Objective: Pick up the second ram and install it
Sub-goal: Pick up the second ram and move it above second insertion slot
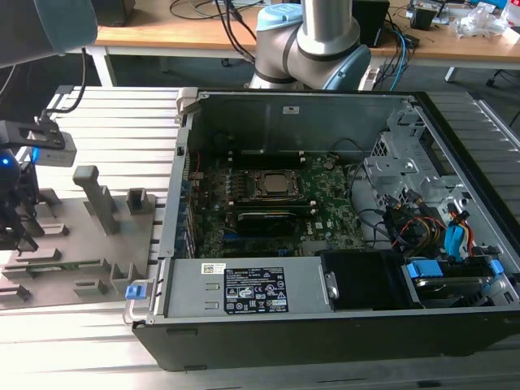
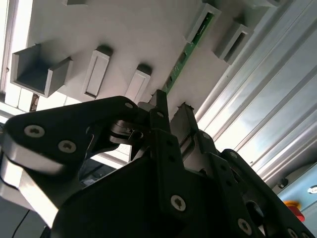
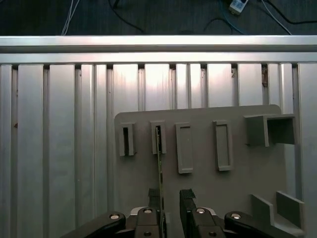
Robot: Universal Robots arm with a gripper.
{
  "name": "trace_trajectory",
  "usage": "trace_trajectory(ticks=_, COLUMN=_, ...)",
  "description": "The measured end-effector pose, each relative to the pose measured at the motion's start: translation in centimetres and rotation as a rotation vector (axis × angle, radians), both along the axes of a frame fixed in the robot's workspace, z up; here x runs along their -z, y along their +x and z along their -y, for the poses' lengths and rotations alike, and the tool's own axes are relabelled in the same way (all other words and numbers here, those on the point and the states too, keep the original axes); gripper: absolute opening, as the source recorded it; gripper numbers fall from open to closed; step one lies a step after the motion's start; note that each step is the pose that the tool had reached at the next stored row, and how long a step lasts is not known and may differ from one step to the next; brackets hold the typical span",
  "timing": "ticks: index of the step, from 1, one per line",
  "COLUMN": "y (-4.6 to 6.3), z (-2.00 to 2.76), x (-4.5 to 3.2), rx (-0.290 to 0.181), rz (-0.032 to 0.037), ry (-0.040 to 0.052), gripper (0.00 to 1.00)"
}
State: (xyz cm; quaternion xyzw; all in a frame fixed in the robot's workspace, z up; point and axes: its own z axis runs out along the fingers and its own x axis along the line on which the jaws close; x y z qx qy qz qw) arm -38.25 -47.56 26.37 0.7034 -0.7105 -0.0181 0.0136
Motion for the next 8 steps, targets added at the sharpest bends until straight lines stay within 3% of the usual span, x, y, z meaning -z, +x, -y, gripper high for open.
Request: trace_trajectory(ticks=8, y=0.0, z=0.32, x=1.11, rx=0.0, rz=0.0, ry=0.0, gripper=0.3)
